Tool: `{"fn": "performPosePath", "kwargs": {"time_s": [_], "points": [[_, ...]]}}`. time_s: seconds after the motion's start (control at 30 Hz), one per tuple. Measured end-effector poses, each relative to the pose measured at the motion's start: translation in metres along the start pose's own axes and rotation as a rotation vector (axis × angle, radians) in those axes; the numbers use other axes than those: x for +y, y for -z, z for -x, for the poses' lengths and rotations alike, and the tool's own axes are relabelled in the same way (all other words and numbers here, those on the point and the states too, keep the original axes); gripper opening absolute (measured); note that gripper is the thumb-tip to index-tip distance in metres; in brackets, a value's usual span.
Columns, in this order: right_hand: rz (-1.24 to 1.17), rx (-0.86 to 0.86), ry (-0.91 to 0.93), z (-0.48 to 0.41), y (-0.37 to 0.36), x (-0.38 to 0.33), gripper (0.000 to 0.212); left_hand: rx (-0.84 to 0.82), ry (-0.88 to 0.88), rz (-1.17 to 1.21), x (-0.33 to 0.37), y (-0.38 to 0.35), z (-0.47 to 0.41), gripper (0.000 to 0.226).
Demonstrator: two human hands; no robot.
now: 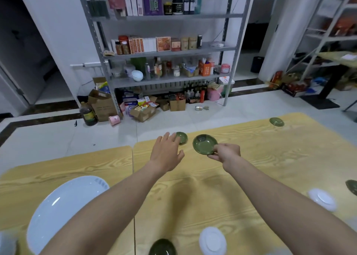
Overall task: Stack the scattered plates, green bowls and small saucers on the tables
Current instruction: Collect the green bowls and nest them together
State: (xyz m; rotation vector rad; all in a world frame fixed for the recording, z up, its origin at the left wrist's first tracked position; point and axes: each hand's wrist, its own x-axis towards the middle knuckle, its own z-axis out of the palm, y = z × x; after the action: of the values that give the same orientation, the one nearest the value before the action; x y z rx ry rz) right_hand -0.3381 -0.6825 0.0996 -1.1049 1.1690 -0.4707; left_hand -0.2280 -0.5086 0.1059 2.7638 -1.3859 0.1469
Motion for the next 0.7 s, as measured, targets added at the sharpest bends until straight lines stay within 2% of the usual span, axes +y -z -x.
{"fn": "performPosePath", "kwargs": {"time_s": [0.33,0.7], "points": [[0.008,0.018,-0.032,-0.066,0.014,-0.012,0.024,-0.063,-0.023,0.011,0.019,-0.035,-0.053,0.056],[0.121,-0.085,-0.071,-0.154,0.019,-0.030,0.024,-0.150,0.138,-0.010,0.042,-0.079,-0.114,0.057]]}}
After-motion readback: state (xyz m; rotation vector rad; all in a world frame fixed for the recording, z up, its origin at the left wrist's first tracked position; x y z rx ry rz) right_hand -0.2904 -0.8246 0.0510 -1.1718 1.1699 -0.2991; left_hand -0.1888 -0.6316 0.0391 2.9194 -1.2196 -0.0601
